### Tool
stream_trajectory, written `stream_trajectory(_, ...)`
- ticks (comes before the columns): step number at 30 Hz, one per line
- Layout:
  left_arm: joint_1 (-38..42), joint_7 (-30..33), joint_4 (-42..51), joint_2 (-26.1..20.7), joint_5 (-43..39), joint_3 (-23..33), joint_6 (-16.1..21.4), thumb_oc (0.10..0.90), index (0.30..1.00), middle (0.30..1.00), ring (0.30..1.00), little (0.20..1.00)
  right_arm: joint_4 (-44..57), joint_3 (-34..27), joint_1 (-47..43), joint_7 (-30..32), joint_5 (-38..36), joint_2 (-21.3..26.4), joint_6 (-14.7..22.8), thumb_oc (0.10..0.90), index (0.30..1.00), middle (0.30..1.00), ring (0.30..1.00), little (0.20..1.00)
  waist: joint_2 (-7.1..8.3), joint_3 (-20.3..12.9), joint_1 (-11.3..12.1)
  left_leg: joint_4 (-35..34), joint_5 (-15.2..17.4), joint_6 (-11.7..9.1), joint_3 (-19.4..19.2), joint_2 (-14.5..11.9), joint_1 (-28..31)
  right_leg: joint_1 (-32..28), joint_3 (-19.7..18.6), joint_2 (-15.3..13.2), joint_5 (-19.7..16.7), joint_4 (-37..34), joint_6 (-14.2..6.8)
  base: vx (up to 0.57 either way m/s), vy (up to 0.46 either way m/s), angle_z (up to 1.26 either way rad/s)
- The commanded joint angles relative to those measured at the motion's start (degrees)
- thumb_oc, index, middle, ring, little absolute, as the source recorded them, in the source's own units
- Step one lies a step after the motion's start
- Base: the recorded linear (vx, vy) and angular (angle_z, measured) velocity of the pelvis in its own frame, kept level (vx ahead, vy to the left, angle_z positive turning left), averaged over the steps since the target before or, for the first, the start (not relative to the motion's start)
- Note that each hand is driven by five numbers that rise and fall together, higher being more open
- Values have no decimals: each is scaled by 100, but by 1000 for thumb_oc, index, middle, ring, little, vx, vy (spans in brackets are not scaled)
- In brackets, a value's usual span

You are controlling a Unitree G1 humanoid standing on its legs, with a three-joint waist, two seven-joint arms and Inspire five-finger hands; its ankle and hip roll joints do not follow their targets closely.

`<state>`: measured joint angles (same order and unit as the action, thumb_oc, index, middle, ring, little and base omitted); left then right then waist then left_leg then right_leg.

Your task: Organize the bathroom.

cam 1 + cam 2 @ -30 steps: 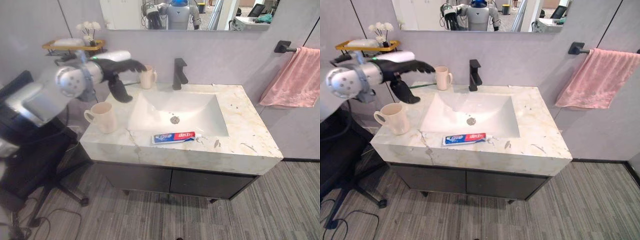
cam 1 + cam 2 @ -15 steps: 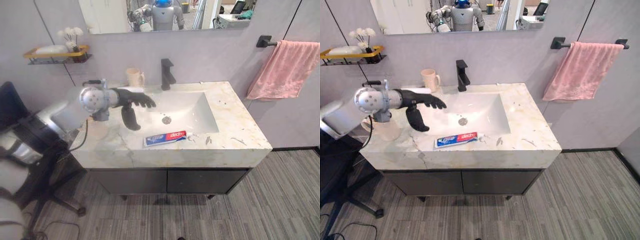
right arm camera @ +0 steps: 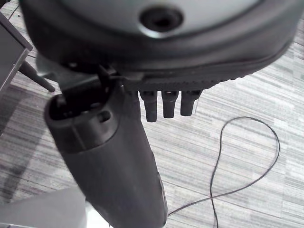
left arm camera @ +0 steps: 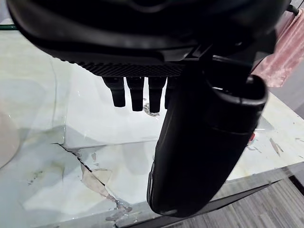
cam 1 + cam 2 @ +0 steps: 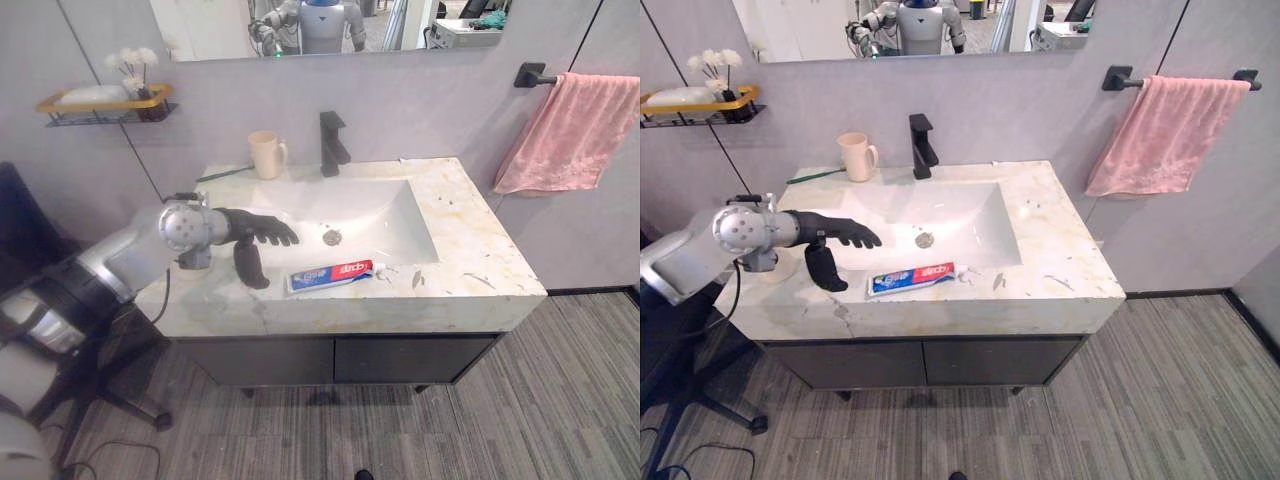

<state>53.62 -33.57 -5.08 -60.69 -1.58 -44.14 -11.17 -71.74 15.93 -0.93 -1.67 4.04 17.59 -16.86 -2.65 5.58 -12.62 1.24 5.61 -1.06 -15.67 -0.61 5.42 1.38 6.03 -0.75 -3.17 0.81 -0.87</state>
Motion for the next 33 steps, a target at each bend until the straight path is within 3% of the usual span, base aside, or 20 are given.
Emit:
stream_trajectory(1, 254, 496, -146, -126, 357, 1062, 260, 800, 900, 900, 900, 900, -226, 78, 14, 121, 20, 300, -87, 800, 900, 900, 900, 900, 89, -52, 5, 804, 142, 208, 53, 58, -521, 22, -246, -84, 160, 168, -850, 0, 0, 0)
stream_trajectory(33, -343, 460, 71, 635, 867, 1113, -208, 800, 900, 900, 900, 900, -156, 201, 102, 123, 408, 255, -133, 800, 900, 900, 900, 900, 154, -130, -54, 693, 57, 184, 88, 6, -539, -27, -236, -32, 176, 114, -814, 2, -2, -2)
